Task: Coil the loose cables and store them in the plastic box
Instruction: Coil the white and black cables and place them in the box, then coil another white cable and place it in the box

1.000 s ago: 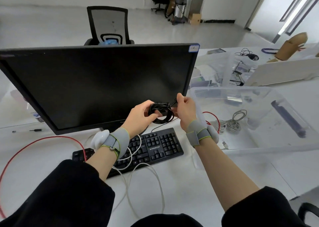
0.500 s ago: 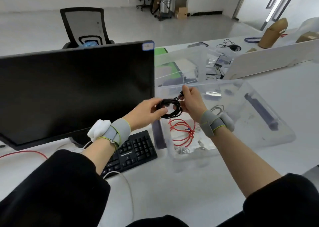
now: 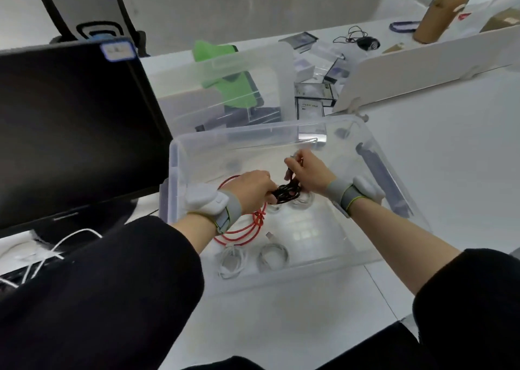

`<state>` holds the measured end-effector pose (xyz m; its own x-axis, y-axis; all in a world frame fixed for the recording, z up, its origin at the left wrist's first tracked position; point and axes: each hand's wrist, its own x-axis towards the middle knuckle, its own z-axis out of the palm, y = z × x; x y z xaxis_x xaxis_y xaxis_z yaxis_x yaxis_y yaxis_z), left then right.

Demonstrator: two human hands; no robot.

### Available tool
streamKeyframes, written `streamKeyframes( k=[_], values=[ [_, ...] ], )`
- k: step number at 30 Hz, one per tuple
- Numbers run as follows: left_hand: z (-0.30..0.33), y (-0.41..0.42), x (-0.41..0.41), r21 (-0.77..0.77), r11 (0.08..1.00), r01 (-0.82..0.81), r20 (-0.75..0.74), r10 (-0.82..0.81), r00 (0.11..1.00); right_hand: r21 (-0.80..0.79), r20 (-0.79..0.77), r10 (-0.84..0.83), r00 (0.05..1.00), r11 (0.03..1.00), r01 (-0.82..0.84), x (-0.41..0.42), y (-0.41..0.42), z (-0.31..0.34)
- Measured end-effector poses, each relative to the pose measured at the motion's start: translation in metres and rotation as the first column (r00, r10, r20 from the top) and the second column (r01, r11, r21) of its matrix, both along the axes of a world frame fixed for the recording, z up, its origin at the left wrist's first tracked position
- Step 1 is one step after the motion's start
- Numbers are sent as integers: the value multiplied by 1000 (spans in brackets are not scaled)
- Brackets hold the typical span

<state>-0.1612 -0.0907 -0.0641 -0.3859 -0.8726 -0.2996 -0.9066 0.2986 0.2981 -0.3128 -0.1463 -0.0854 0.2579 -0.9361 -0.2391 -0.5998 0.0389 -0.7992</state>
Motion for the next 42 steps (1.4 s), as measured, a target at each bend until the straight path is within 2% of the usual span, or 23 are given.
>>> streamKeyframes(
  k=[5,9,17,22,26,34,42],
  values=[
    [-41,-19,-25,97,995,-24,31,21,999,314,42,116,992,941,-123,-26,-19,-29],
    [-70,-22,-32,124,992,-27,102,14,995,449,-32,294,955,858,-249,-28,-24,-52],
    [-118,-32,-47,227,971,76,249,-134,959,516,-262,508,821,792,-325,-27,-23,-98],
    [-140,-29,-46,187,977,107,298,-160,941,545,-256,467,846,793,-272,-25,-23,-115],
    [-141,-31,-39,84,967,242,385,-255,887,586,-233,424,875,779,-221,-19,-25,-116],
    [-136,-27,-27,66,973,223,345,-232,909,629,-247,424,871,754,-189,-15,-25,-118],
    [-128,-26,-17,85,977,196,281,-213,936,627,-349,486,801,757,-185,-2,-21,-104]
  ],
)
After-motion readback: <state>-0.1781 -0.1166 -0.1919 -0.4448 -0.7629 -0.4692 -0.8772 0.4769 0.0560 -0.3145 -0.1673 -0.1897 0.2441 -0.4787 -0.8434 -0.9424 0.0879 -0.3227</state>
